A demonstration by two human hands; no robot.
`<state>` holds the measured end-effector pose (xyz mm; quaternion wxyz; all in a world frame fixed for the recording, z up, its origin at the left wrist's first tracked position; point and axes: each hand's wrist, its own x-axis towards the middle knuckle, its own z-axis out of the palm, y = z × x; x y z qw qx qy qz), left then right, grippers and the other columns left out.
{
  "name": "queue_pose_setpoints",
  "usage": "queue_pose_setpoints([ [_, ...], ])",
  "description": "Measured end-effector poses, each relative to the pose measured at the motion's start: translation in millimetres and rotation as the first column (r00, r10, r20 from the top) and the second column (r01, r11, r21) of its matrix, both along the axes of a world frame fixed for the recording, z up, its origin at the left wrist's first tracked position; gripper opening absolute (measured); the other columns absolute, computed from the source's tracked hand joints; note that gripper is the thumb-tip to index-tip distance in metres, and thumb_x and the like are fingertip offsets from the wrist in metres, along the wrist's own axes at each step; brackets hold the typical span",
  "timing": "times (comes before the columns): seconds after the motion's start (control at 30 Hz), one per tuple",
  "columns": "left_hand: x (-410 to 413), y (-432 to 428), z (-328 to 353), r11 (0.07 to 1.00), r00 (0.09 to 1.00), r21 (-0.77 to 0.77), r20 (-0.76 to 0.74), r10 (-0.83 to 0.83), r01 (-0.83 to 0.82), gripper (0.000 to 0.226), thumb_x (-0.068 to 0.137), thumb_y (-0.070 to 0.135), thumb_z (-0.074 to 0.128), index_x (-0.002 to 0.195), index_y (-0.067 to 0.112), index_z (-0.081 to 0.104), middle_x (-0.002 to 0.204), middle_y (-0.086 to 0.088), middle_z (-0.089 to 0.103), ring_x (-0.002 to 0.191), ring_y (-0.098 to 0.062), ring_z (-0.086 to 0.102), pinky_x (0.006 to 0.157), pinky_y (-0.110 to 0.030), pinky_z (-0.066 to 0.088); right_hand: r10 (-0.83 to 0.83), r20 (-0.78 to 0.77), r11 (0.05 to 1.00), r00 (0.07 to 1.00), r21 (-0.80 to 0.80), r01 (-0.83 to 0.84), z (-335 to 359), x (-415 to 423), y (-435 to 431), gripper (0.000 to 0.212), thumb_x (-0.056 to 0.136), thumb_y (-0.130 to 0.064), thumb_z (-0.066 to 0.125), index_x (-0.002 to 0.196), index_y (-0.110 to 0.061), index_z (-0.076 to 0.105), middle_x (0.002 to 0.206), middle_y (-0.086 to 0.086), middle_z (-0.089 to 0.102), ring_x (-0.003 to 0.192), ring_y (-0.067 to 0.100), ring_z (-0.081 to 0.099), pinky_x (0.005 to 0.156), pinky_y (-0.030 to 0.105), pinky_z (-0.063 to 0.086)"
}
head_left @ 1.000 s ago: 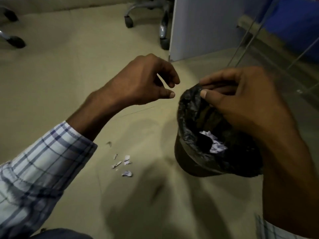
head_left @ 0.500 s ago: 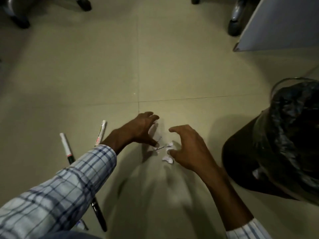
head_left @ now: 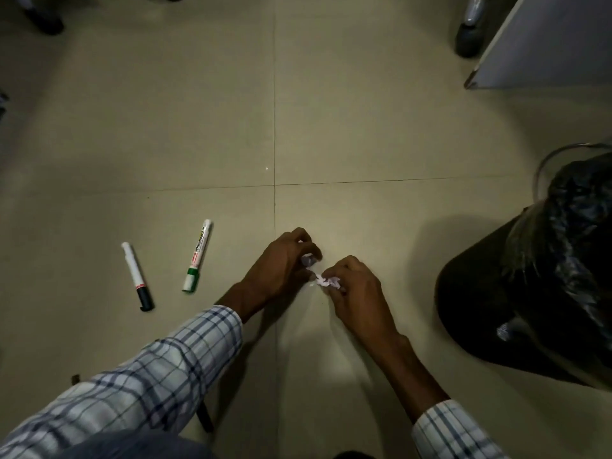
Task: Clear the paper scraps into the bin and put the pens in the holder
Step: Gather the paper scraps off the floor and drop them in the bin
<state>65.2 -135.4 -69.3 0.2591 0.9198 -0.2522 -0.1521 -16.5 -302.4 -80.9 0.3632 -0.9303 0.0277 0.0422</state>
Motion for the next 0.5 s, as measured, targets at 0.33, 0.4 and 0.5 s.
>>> queue_pose_setpoints([
  [0.33, -8.9, -5.8, -0.9, 0.999, 0.999, -0.030, -0.012, 0.043, -0.043, 0.010, 0.086, 0.017, 0.070, 0.094, 0.018, 0.076, 0.095, 0.001, 0.067, 0.079, -0.008, 0.057, 0.073, -0.016, 0.048, -0.096, 0.019, 0.995, 0.995, 0.011, 0.096, -7.0, -3.8, 3.2, 0.005, 0.084, -0.014, 0.075, 0.086, -0.010, 0.077, 0.085, 0.005, 0.066, 0.072, 0.012, 0.055, 0.072, 0.020, 0.045],
  [0.4, -9.2, -4.1, 0.0, 0.999, 0.999, -0.031, -0.022, 0.024, -0.024, 0.008, 0.085, 0.016, 0.070, 0.091, 0.018, 0.076, 0.092, 0.002, 0.067, 0.077, -0.008, 0.056, 0.069, -0.012, 0.043, -0.114, 0.018, 0.993, 0.993, 0.009, 0.114, -7.2, -4.4, 2.2, 0.004, 0.083, -0.014, 0.075, 0.084, -0.010, 0.077, 0.084, 0.005, 0.067, 0.071, 0.013, 0.056, 0.072, 0.023, 0.048],
  [0.5, -8.3, 4.0, 1.0, 0.999, 0.999, -0.035, -0.046, -0.003, 0.002, 0.006, 0.082, 0.015, 0.071, 0.086, 0.019, 0.074, 0.087, 0.004, 0.066, 0.076, -0.010, 0.058, 0.070, -0.021, 0.049, -0.151, 0.049, 0.988, 0.987, 0.022, 0.150, -6.0, -7.8, -3.5, 0.001, 0.080, -0.013, 0.077, 0.080, -0.014, 0.077, 0.079, -0.002, 0.063, 0.069, 0.012, 0.058, 0.068, 0.026, 0.051],
])
